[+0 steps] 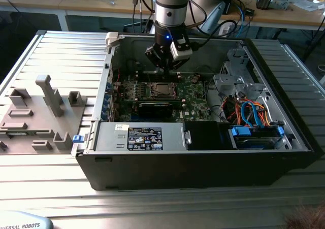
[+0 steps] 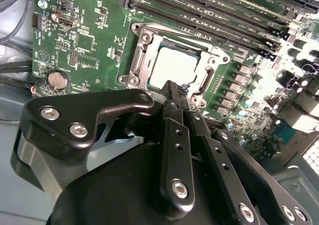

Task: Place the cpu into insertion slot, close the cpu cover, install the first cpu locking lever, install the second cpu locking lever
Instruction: 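Install the first cpu locking lever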

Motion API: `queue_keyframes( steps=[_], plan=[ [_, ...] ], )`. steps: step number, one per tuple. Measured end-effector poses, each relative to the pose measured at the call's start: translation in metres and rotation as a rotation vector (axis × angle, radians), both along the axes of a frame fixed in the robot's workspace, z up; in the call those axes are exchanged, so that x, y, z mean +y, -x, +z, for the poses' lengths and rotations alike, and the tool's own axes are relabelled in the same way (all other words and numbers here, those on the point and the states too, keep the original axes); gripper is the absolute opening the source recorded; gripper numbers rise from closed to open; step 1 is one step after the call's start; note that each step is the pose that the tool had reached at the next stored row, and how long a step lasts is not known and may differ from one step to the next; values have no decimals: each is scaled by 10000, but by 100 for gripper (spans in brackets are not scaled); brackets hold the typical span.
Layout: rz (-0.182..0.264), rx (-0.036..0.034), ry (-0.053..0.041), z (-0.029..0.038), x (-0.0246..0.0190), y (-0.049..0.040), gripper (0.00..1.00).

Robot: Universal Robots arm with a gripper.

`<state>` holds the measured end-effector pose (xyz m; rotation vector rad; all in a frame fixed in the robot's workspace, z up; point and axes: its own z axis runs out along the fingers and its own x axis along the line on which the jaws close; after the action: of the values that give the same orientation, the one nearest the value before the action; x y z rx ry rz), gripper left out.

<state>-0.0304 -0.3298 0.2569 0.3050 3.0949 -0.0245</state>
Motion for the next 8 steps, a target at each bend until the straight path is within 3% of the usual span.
queue_keyframes(
  steps=[8],
  plan=[
    [285, 0, 1, 0, 0, 0, 11]
  ],
)
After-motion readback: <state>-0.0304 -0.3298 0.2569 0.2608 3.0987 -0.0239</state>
